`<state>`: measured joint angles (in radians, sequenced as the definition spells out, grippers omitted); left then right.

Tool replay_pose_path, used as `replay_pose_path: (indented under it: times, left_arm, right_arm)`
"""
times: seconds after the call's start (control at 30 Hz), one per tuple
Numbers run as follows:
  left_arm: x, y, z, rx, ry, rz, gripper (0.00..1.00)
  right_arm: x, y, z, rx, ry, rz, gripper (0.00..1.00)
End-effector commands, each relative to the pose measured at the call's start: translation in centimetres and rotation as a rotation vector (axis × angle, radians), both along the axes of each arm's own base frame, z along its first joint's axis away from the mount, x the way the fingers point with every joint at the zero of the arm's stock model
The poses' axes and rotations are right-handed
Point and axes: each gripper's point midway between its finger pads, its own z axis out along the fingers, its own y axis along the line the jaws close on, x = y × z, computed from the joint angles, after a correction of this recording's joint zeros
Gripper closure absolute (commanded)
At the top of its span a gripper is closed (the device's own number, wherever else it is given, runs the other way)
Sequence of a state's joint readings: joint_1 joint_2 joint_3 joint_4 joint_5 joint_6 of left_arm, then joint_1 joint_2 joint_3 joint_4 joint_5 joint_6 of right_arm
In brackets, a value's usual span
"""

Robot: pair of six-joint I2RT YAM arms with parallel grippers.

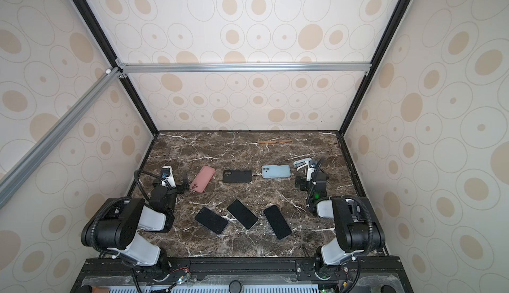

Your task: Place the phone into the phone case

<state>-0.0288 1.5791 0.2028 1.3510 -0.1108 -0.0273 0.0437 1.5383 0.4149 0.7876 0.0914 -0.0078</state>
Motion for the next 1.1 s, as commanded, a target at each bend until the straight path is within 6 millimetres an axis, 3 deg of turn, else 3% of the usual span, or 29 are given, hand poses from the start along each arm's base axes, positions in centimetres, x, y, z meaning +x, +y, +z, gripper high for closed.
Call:
replay_pose_path:
  times: [0.0, 0.17, 0.23, 0.3, 0.4, 0.53, 0.7, 0.77, 0.93, 1.07]
  left_arm:
    - [-0.5, 1.0, 2.4, -0.012, -0.071, 0.059, 0.01]
    - [-1.6, 1.3, 6.2, -0.019, -0.133, 0.077, 0.04]
    - [-1.2, 1.6, 8.9, -0.044, -0.145, 0.094, 0.04]
    - [-0.3, 1.2, 11.7, -0.058, -0.146, 0.076, 0.04]
    - [1.1, -1.0, 15.4, -0.050, -0.133, -0.051, 0.05]
    - [1.3, -6.4, 18.9, 0.009, -0.125, -0.334, 0.05]
    - [-1.3, -14.2, 19.3, 0.140, -0.112, -0.737, 0.04]
    - [-2.6, -16.3, 19.1, 0.170, -0.116, -0.870, 0.03]
    - [-4.2, -19.1, 18.5, 0.190, -0.126, -1.042, 0.05]
    - [-5.4, -20.4, 17.6, 0.185, -0.157, -1.124, 0.06]
  right_arm:
    - [0.5, -0.5, 1.3, -0.002, -0.036, -0.030, 0.00]
    - [1.0, -0.9, 3.2, -0.018, 0.041, -0.062, 0.00]
    - [0.8, -1.5, 5.4, -0.019, 0.039, -0.114, 0.00]
    - [0.3, -0.9, 8.0, 0.036, 0.015, -0.097, 0.00]
    - [-1.0, 1.4, 11.7, 0.127, -0.012, -0.014, 0.00]
    - [-4.1, 5.8, 14.3, 0.230, 0.058, 0.146, 0.01]
    - [-9.9, 11.9, 15.0, 0.220, 0.214, 0.360, 0.01]
    - [-12.0, 13.4, 14.9, 0.204, 0.257, 0.408, 0.01]
    - [-17.1, 16.5, 13.2, 0.150, 0.313, 0.575, 0.02]
    - [-20.5, 17.7, 11.4, 0.077, 0.428, 0.667, 0.02]
